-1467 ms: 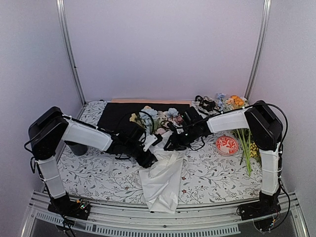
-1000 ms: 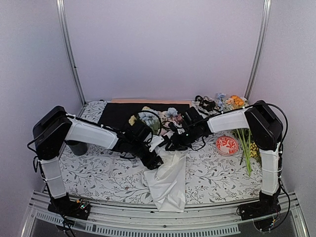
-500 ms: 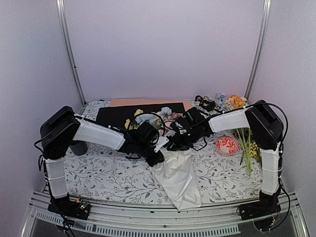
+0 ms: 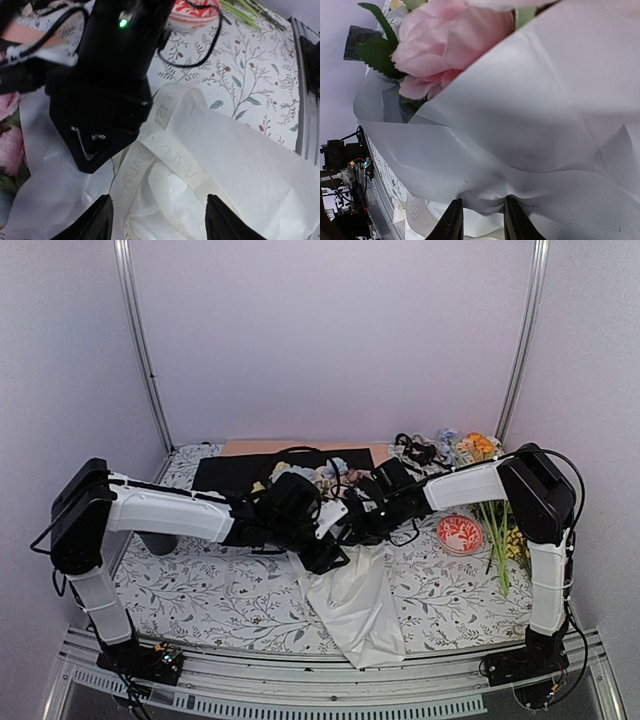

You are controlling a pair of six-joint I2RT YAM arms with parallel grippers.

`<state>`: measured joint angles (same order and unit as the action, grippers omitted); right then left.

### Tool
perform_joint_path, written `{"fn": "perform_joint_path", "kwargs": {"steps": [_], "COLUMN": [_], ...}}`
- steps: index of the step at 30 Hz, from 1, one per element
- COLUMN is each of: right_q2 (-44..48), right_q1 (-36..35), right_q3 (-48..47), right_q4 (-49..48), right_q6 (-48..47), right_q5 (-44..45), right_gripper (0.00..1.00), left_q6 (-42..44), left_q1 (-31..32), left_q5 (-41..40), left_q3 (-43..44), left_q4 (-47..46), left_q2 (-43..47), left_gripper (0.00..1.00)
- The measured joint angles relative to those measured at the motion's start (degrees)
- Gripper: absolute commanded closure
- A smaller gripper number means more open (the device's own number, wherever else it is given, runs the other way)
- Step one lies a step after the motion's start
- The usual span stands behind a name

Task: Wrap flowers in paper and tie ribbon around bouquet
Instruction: Cross the ribbon over the folded bouquet.

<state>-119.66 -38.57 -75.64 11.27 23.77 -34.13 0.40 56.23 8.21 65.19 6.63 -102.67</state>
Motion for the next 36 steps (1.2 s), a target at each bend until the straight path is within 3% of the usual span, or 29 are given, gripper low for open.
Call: {"fn": "perform_joint_path", "kwargs": {"steps": [4,5,14,21,31,36], "right_q2": [-0.02,-0.02,-0.15,-0.55,-0.55,-0.55], "right_q1": [-0.04,-0.04,-0.07,-0.17,-0.39,-0.39], "right_q3": [0.09,0.09,0.09,0.28,0.28,0.28], "right_q4": [-0.79,-1.03,-3.8,-5.86,-6.58,-6.58], "right_q6": [0.39,0.46,0.66,0.48,-0.96,-1.77], "right_q5": [-0.59,-0.72,-0.76,0.81,2.36,2.56], "right_gripper": [0.71,0.7,0.7,0.7,0.7,0.7], "left_q6": [1.14,1.44,0.66,-1.44,-3.43,-2.34], "left_q1": [5.62,7.37,18.73,20.96,21.2,22.43], "left_q5": [-2.56,-2.93,-4.59,-4.57,-1.97,-0.92], "left_q3": [0.83,1.4,7.56,7.87,4.59,5.6], "left_q4": [-0.9,-1.18,1.46,1.79,-2.82,-0.7], "left_q2": [4.37,4.42,-7.96,-15.63,-13.79,-5.88], "left_gripper": [0.62,0.63,0.65,0.65,0.58,0.59]}}
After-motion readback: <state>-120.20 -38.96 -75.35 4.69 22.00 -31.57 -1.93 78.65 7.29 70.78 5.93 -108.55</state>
